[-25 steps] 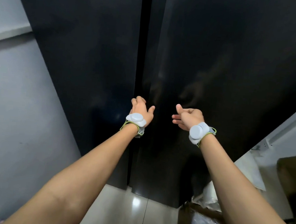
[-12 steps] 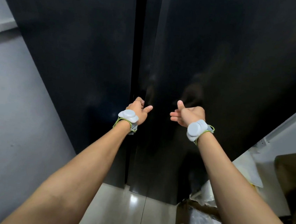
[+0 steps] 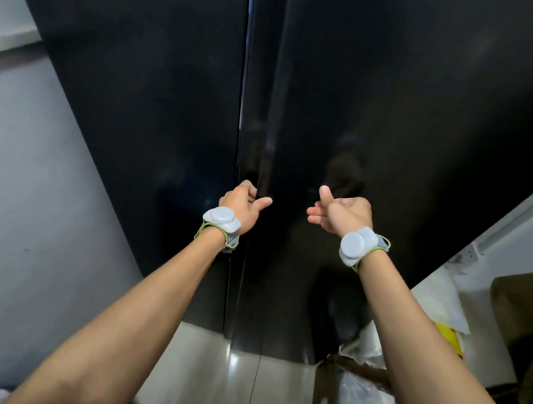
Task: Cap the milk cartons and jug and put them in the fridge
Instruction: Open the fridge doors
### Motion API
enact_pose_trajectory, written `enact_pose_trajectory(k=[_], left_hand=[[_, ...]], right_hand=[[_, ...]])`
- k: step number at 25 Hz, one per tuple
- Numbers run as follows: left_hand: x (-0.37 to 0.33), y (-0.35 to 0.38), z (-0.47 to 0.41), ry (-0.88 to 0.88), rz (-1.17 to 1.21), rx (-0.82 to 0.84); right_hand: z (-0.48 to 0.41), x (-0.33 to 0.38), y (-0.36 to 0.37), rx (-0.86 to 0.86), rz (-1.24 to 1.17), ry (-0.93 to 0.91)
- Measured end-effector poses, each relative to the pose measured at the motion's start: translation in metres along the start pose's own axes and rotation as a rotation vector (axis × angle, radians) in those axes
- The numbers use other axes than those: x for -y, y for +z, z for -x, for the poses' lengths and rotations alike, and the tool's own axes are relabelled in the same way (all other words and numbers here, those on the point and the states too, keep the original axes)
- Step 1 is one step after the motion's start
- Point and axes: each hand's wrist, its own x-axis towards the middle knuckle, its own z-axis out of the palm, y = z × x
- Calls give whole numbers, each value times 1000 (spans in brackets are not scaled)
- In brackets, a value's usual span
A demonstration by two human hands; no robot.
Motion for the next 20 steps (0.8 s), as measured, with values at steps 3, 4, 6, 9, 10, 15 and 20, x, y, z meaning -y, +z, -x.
enact_pose_trajectory(k=[3,4,6,9,10,15,20], left_hand=[[0,-3,30,8,6,-24],[-2,-5,44,7,8,-32],[-5,-6,67,-1,7,-34],[-10,-6,107,-3,8,-44],[-13,-6,119,3,4,-45],[-28,-1,190,9,34,3],[-32,2,255,85,125,80]], right_hand=[[19,-9,-8,13,-3,-9],[29,-12,-12,17,-11,-9],[43,-19,-16,18,-35,-1],[68,-34,-24,15,-66,-3],[75,-39,-27,11,-75,-5],[121,-75,-40,20,-58,-33],[163,-117,-55,-2,14,-8]])
